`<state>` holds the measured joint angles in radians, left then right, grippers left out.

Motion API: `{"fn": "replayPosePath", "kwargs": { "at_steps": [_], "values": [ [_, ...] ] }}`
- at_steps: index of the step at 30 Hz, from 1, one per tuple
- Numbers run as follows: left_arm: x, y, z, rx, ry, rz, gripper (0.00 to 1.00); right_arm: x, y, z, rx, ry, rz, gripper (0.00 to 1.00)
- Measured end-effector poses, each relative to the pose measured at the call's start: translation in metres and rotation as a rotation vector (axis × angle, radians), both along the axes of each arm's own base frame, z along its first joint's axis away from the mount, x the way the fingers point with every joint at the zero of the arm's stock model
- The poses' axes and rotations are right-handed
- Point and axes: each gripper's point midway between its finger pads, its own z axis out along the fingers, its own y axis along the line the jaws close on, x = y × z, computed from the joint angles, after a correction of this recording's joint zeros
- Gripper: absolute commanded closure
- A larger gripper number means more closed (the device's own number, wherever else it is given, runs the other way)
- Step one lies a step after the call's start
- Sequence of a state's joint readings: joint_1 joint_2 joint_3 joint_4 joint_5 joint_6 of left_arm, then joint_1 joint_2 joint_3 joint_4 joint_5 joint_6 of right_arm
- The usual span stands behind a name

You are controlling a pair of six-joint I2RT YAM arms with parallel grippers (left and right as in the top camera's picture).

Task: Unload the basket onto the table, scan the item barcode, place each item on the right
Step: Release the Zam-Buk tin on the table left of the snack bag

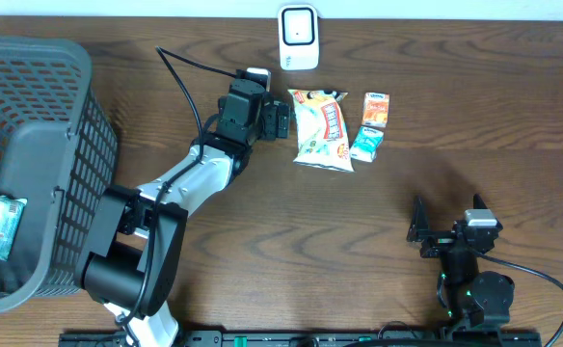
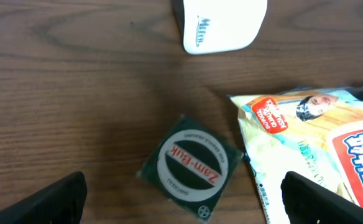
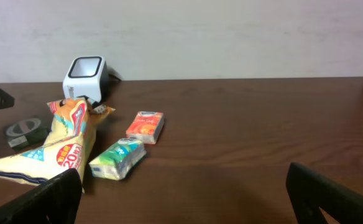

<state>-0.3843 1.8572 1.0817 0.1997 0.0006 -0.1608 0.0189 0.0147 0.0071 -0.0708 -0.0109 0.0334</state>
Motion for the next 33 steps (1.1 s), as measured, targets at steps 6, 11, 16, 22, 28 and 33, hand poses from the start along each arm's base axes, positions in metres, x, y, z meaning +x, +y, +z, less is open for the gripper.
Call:
{"fn": "replayPosePath", "kwargs": {
  "at_steps": [6,11,16,22,28,33],
  "values": [
    [0.018,0.005,0.031,-0.046,-0.118,0.022,0.02,0.000,0.000,0.000,0.000,0.000,0.000,0.01],
    [0.025,0.039,0.109,-0.085,-0.284,0.088,0.03,0.000,0.000,0.000,0.000,0.000,0.000,0.01],
    [0.007,0.113,0.204,-0.019,-0.476,0.253,0.02,0.000,0.000,0.000,0.000,0.000,0.000,0.01],
    [-0.040,0.237,0.274,0.205,-0.598,0.528,0.03,0.000,0.000,0.000,0.000,0.000,0.000,0.01],
    [-0.109,0.365,0.250,0.457,-0.365,0.787,0.02,0.000,0.000,0.000,0.000,0.000,0.000,0.01],
    [-0.176,0.441,0.201,0.557,-0.072,0.950,0.02,0.000,0.000,0.000,0.000,0.000,0.000,0.01]
  ]
}}
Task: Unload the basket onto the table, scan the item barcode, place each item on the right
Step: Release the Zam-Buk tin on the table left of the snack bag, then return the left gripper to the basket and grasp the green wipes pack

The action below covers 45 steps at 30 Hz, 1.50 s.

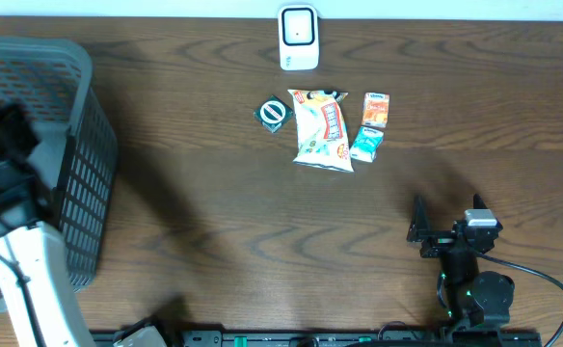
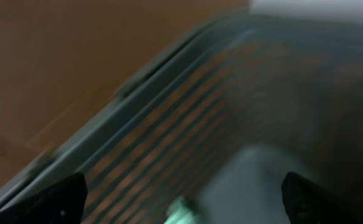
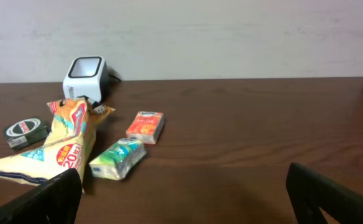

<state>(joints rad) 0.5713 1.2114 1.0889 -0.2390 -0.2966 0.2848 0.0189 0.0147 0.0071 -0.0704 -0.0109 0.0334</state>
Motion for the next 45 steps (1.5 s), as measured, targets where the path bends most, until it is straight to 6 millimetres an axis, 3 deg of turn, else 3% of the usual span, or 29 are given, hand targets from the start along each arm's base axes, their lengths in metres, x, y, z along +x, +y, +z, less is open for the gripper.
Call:
{"fn": "replayPosePath", "kwargs": {
  "at_steps": [3,7,12,20,23,35,45],
  "values": [
    [-0.029,0.026,-0.017,-0.008,0.107,0.073,0.02,0.000,0.000,0.000,0.000,0.000,0.000,0.01],
    [-0.044,0.041,-0.037,-0.020,0.215,0.090,0.02,0.000,0.000,0.000,0.000,0.000,0.000,0.01],
    [-0.037,0.041,-0.065,-0.073,0.292,0.038,0.02,0.000,0.000,0.000,0.000,0.000,0.000,0.01],
    [-0.028,0.037,-0.130,-0.194,0.419,-0.029,0.05,0.000,0.000,0.000,0.000,0.000,0.000,0.01],
    [-0.028,0.039,-0.146,-0.212,0.465,-0.035,0.09,0.000,0.000,0.000,0.000,0.000,0.000,0.01],
    [-0.031,0.042,-0.227,-0.316,0.677,-0.078,0.09,0.000,0.000,0.000,0.000,0.000,0.000,0.01],
    [-0.036,0.060,-0.239,-0.246,0.755,-0.028,0.10,0.000,0.000,0.000,0.000,0.000,0.000,0.01]
  ]
}}
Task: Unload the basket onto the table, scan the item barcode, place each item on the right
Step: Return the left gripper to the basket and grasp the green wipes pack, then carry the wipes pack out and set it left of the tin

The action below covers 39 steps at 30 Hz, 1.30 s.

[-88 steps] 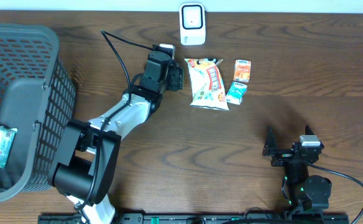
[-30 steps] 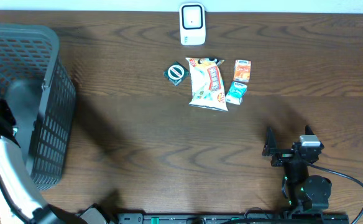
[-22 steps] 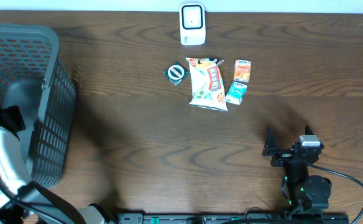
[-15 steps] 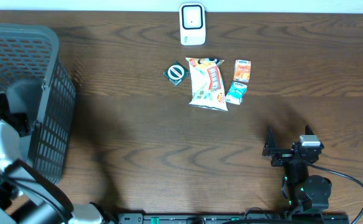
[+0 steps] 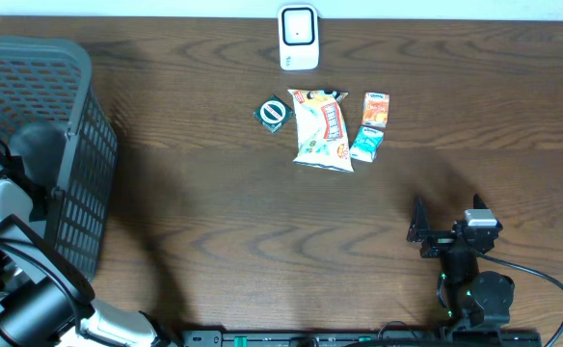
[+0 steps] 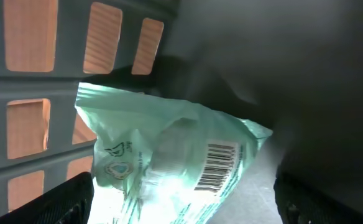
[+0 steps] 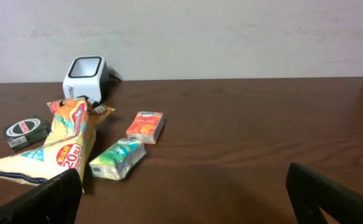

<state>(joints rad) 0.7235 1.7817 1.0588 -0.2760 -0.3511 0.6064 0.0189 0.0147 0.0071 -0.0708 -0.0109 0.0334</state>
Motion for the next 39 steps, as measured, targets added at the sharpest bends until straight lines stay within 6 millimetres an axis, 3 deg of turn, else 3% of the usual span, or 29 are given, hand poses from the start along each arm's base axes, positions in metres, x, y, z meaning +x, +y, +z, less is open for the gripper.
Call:
{"fn": "replayPosePath", "kwargs": {
  "at_steps": [2,4,7,15,22,25,29,34,38,39],
  "values": [
    [0.000,0.002,-0.001,0.007,0.006,0.001,0.15,0.000,0.000,0.000,0.000,0.000,0.000,0.01],
    [-0.001,0.003,-0.003,0.013,0.015,0.003,0.28,0.000,0.000,0.000,0.000,0.000,0.000,0.01],
    [-0.003,0.004,-0.007,0.016,0.042,-0.003,0.35,0.000,0.000,0.000,0.000,0.000,0.000,0.01],
    [-0.006,0.004,-0.013,0.007,0.056,0.014,0.90,0.000,0.000,0.000,0.000,0.000,0.000,0.01],
    [0.011,-0.008,0.005,0.023,-0.052,0.060,0.93,0.000,0.000,0.000,0.000,0.000,0.000,0.01],
    [0.030,-0.016,0.043,0.073,-0.181,0.059,0.93,0.000,0.000,0.000,0.000,0.000,0.000,0.01],
    [0.055,-0.035,0.128,0.168,-0.456,0.042,0.93,0.000,0.000,0.000,0.000,0.000,0.000,0.01],
    [0.074,-0.084,0.240,0.216,-0.835,-0.085,0.93,0.000,0.000,0.000,0.000,0.000,0.000,0.01],
    [0.077,-0.132,0.317,0.172,-1.166,-0.155,0.93,0.000,0.000,0.000,0.000,0.000,0.000,0.01],
    [0.076,-0.142,0.328,0.147,-1.225,-0.157,0.93,0.000,0.000,0.000,0.000,0.000,0.000,0.01]
  ]
}}
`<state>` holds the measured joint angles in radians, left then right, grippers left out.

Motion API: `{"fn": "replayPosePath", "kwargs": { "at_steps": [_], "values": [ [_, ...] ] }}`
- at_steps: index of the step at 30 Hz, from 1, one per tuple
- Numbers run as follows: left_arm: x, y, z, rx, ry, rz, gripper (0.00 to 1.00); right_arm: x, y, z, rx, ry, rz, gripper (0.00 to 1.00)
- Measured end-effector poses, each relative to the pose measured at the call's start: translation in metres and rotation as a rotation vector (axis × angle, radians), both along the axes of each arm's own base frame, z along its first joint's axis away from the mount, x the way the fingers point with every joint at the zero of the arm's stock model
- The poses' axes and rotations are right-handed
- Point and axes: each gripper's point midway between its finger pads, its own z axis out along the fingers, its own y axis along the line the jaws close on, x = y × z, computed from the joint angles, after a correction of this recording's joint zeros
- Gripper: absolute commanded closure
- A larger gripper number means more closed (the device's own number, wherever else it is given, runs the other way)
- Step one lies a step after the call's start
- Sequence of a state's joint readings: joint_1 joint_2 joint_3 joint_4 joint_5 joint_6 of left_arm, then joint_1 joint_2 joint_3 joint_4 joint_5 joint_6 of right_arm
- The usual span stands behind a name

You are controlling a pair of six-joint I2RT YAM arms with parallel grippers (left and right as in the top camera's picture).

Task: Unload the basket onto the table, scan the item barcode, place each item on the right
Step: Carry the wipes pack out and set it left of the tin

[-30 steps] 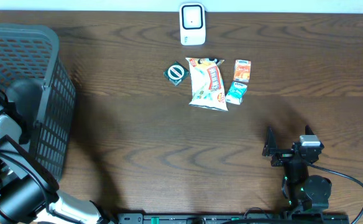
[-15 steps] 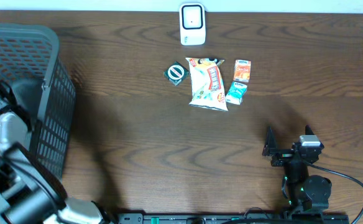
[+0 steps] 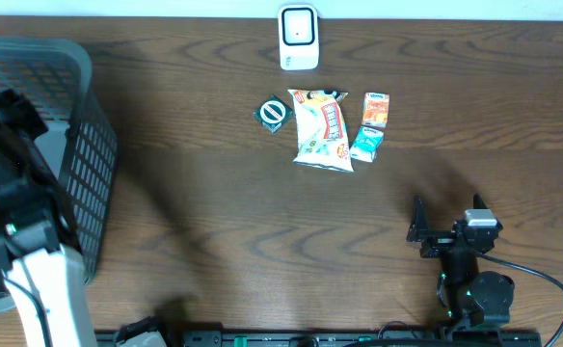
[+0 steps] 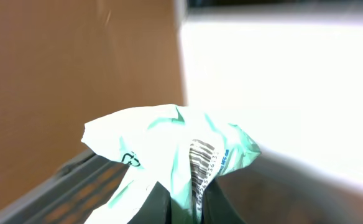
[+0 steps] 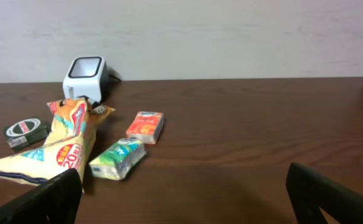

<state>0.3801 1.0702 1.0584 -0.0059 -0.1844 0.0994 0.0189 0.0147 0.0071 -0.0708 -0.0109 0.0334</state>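
Note:
A crumpled mint-green packet (image 4: 163, 140) with a printed barcode (image 4: 200, 160) fills the left wrist view. My left gripper (image 4: 184, 202) is shut on its lower part, and the dark basket rim (image 4: 76, 171) shows below it. In the overhead view my left arm (image 3: 16, 193) rises over the grey basket (image 3: 81, 164) and hides the packet. The white scanner (image 3: 299, 37) stands at the table's far edge. Near the front right, my right gripper (image 5: 184, 199) rests open with nothing in it.
Below the scanner lie a green round tin (image 3: 274, 113), a snack bag (image 3: 322, 128), an orange pack (image 3: 377, 109) and a green tissue pack (image 3: 366, 144). The basket takes up the table's left end. My right arm (image 3: 465, 251) sits at the front right.
My left gripper was open deep in the basket beside the mint packet. Now it is shut on the packet and raised above the basket rim. The right arm has not moved.
My left gripper first hung open over the green tin near the scanner, with the mint packet lying in the basket. Then the arm was over the basket, the tin staying on the table. Then it was open down beside the packet, which it now holds, lifted.

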Motion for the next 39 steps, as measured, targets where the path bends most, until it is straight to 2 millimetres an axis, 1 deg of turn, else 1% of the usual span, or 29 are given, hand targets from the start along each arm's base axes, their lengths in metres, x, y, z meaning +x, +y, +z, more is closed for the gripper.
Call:
{"fn": "replayPosePath", "kwargs": {
  "at_steps": [2,3,4,6,7,9,10,11,13,14,16,17,19,22,25,26,27,28,31,32,34,35,37,39],
  "values": [
    [-0.002,-0.027,0.025,-0.062,-0.135,-0.067,0.93,0.000,0.000,0.000,0.000,0.000,0.000,0.01],
    [-0.003,-0.042,0.035,-0.105,-0.193,-0.109,0.93,0.000,0.000,0.000,0.000,0.000,0.000,0.01],
    [-0.002,-0.055,0.040,-0.141,-0.230,-0.146,0.93,0.000,0.000,0.000,0.000,0.000,0.000,0.01],
    [0.003,-0.083,0.045,-0.207,-0.270,-0.234,0.93,0.000,0.000,0.000,0.000,0.000,0.000,0.01],
    [0.007,-0.100,0.045,-0.238,-0.277,-0.290,0.93,0.000,0.000,0.000,0.000,0.000,0.000,0.01],
    [0.017,-0.133,0.040,-0.290,-0.261,-0.401,0.92,0.000,0.000,0.000,0.000,0.000,0.000,0.01],
    [0.024,-0.153,0.035,-0.317,-0.242,-0.460,0.93,0.000,0.000,0.000,0.000,0.000,0.000,0.01],
    [0.029,-0.169,0.029,-0.338,-0.221,-0.504,0.93,0.000,0.000,0.000,0.000,0.000,0.000,0.01],
    [0.040,-0.204,0.012,-0.375,-0.156,-0.597,0.92,0.000,0.000,0.000,0.000,0.000,0.000,0.01],
    [0.045,-0.217,0.003,-0.390,-0.125,-0.624,0.92,0.000,0.000,0.000,0.000,0.000,0.000,0.01],
    [0.056,-0.247,-0.020,-0.411,-0.050,-0.684,0.92,0.000,0.000,0.000,0.000,0.000,0.000,0.01],
    [0.063,-0.263,-0.035,-0.419,-0.003,-0.712,0.92,0.000,0.000,0.000,0.000,0.000,0.000,0.01],
    [0.074,-0.287,-0.067,-0.430,0.088,-0.745,0.92,0.000,0.000,0.000,0.000,0.000,0.000,0.01],
    [0.089,-0.306,-0.113,-0.441,0.206,-0.753,0.92,0.000,0.000,0.000,0.000,0.000,0.000,0.01],
    [0.101,-0.313,-0.157,-0.461,0.308,-0.734,0.92,0.000,0.000,0.000,0.000,0.000,0.000,0.01],
    [0.103,-0.315,-0.170,-0.472,0.336,-0.725,0.89,0.000,0.000,0.000,0.000,0.000,0.000,0.01],
    [0.105,-0.317,-0.183,-0.488,0.363,-0.713,0.78,0.000,0.000,0.000,0.000,0.000,0.000,0.01],
    [0.107,-0.319,-0.199,-0.507,0.394,-0.698,0.74,0.000,0.000,0.000,0.000,0.000,0.000,0.01],
    [0.109,-0.326,-0.231,-0.561,0.457,-0.667,0.73,0.000,0.000,0.000,0.000,0.000,0.000,0.01],
    [0.108,-0.329,-0.239,-0.573,0.474,-0.661,0.69,0.000,0.000,0.000,0.000,0.000,0.000,0.01],
    [0.107,-0.336,-0.252,-0.589,0.501,-0.657,0.46,0.000,0.000,0.000,0.000,0.000,0.000,0.01],
    [0.106,-0.339,-0.255,-0.599,0.508,-0.654,0.39,0.000,0.000,0.000,0.000,0.000,0.000,0.01],
    [0.103,-0.347,-0.259,-0.614,0.517,-0.659,0.38,0.000,0.000,0.000,0.000,0.000,0.000,0.01],
    [0.103,-0.354,-0.257,-0.612,0.509,-0.678,0.38,0.000,0.000,0.000,0.000,0.000,0.000,0.01]
  ]
}}
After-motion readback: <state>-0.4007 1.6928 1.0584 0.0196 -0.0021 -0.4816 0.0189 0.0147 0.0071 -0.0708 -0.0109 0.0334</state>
